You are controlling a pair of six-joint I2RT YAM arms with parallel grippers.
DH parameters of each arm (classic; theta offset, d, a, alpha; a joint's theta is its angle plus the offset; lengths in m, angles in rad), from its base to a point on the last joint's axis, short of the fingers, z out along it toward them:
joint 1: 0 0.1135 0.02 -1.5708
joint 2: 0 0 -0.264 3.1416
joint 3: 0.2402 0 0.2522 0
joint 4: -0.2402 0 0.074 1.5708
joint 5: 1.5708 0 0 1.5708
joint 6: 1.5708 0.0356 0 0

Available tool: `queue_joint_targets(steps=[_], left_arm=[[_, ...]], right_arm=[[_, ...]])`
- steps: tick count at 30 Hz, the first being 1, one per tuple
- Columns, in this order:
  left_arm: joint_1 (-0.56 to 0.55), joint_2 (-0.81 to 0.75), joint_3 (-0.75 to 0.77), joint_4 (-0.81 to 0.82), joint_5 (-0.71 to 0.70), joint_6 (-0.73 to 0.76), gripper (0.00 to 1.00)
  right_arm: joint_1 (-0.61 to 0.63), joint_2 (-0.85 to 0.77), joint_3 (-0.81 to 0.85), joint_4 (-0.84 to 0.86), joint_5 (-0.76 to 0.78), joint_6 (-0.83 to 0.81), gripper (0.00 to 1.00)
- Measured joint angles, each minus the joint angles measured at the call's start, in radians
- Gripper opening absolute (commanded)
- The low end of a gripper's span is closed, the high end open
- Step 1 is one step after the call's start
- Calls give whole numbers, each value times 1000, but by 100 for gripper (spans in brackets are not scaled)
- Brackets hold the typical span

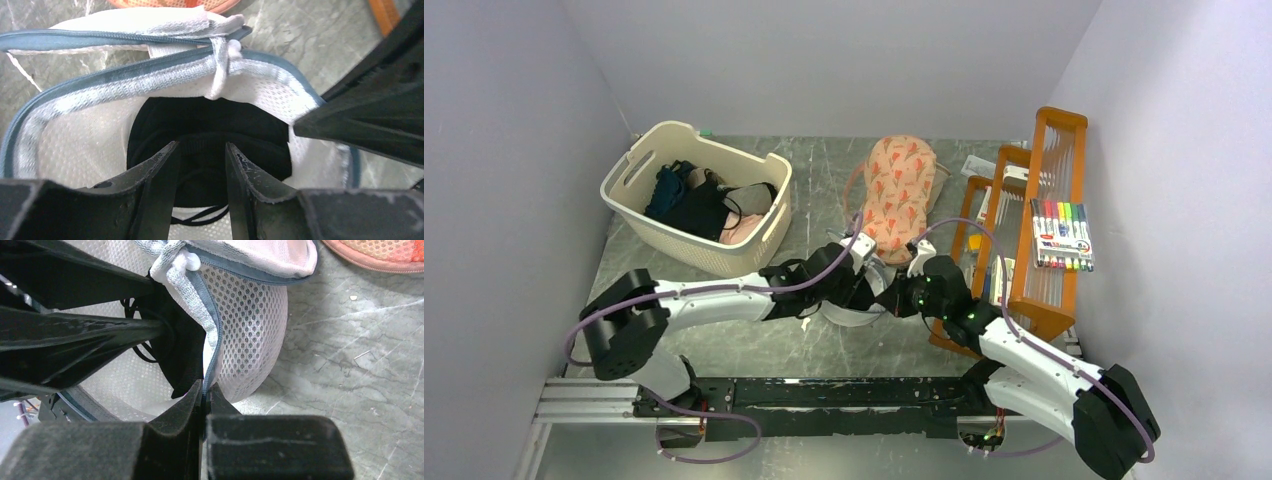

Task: Unzip the laundry bag and remove the bra

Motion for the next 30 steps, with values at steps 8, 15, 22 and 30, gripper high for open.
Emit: queue_joint_targets(steps=[8,15,22,30], left_arm=[[28,127,88,8,-34,-12,62],[51,195,127,34,-59,15,73],[92,243,127,96,-8,36,62],[101,264,95,131,80,13,30]], right_arm=[[5,-1,-1,-2,21,0,0],[5,-16,-1,-2,40,-3,0],[6,-14,1,0,54,-7,0],[6,23,6,27,55,-7,0]])
